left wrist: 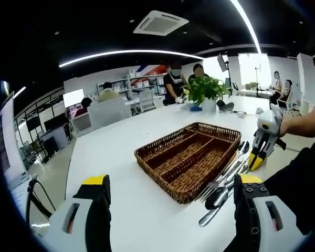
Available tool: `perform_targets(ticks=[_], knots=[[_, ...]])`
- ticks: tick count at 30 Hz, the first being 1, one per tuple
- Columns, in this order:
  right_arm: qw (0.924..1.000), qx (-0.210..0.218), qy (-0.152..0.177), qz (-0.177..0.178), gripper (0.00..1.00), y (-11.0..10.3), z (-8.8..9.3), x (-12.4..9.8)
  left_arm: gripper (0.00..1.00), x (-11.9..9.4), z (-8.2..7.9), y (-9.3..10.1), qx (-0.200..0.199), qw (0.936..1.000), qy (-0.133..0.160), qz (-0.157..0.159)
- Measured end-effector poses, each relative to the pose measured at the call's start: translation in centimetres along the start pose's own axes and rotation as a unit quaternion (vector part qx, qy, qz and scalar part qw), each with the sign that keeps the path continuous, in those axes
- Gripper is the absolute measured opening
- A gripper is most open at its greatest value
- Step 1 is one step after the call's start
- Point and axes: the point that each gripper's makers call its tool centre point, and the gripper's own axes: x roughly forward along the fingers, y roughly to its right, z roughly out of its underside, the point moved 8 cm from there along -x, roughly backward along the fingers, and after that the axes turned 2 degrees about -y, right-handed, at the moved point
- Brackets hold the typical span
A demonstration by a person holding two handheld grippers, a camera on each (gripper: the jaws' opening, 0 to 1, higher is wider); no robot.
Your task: Arrange the knives, forks, and spoons in their matching storage slots by inserting each utensil handle-first until every utensil is classified and aligned in the correct compartment
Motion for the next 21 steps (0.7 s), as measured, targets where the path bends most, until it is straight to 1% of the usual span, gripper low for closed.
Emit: perform_targets(ticks=[4, 6, 9, 10, 13, 15, 19, 20, 21], knots=[[1.0, -0.002, 0.0, -0.003, 0.02, 0.03, 0.02, 0.1, 1.0, -0.05, 0.12, 0.21, 0.002, 1.0, -0.002, 0.002], [0.9998, 0.012, 0.001, -0.019, 0.02, 0.13, 0.03, 0.13, 1.0, -0.06, 0.16, 0.19, 0.002, 1.0, -0.002, 0.002], [0.9997, 0.014, 0.002, -0.018, 0.02, 0.14, -0.08, 0.23, 1.0, -0.15, 0.12, 0.19, 0.001, 1.0, -0.001, 0.001], [0.9999, -0.003, -0.001, -0.015, 0.02, 0.04, -0.2, 0.26, 1.0, -0.2, 0.11, 0.19, 0.001, 1.0, 0.0, 0.001], [0.9998, -0.019, 0.001, -0.01, 0.01, -0.21, -0.28, 0.36, 1.0, -0.38, 0.15, 0.15, 0.0, 1.0, 0.0, 0.0], [0.9992, -0.04, 0.002, -0.005, 0.0, -0.21, -0.43, 0.27, 1.0, -0.56, 0.27, 0.03, 0.001, 1.0, -0.002, -0.001], [0.9993, -0.037, -0.004, -0.005, 0.0, -0.16, -0.67, 0.14, 1.0, -0.88, 0.5, -0.23, 0.001, 1.0, -0.004, -0.004], [0.9993, -0.036, -0.005, -0.001, 0.0, -0.08, -0.74, 0.07, 1.0, -0.94, 0.57, -0.32, 0.0, 1.0, -0.004, -0.005], [0.9989, -0.045, -0.001, 0.008, 0.0, 0.04, -0.9, -0.1, 1.0, -0.98, 0.6, -0.37, 0.0, 1.0, -0.005, -0.006]])
